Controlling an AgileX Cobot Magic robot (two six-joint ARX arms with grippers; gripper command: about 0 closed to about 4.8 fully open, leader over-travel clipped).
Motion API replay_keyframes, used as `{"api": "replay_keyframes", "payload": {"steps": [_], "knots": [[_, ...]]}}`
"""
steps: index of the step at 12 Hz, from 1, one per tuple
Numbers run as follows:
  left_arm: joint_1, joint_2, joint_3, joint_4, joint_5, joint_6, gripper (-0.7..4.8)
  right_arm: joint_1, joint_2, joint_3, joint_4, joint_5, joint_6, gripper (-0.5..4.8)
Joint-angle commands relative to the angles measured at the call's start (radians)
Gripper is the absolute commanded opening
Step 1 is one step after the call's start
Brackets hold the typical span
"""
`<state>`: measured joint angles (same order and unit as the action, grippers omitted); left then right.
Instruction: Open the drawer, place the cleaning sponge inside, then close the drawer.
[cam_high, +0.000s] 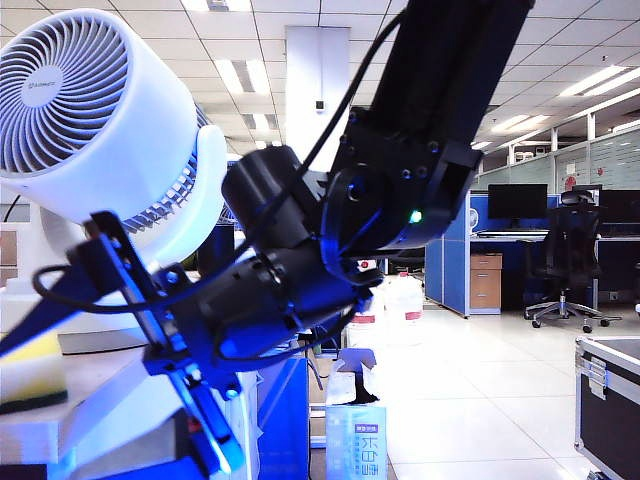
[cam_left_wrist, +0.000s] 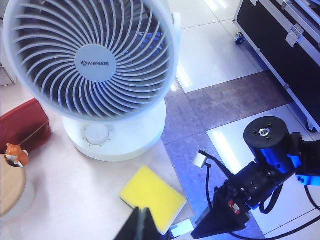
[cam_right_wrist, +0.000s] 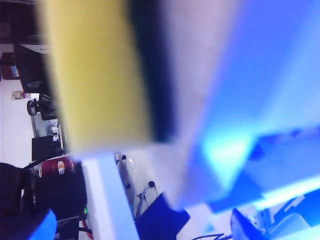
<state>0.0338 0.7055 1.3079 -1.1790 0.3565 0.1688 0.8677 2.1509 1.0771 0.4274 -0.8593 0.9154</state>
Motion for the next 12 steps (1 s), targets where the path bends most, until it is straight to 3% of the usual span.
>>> {"api": "replay_keyframes", "payload": {"steps": [1,7,12], "knots": [[0.000,0.000,0.003,0.010,0.002,0.008,-0.05,0.007,-0.008,0.005,0.021,0.046,0.000,4.79],[0.000,-0.001,0.003,0.009,0.003,0.008,-0.05,0.098,-0.008,0.005,0.078,0.029,0.050,4.79],[0.000,-0.001,0.003,0.007,0.003,0.008,-0.05,0.076,-0.020,0.005,0.105,0.127,0.037,4.79]]}}
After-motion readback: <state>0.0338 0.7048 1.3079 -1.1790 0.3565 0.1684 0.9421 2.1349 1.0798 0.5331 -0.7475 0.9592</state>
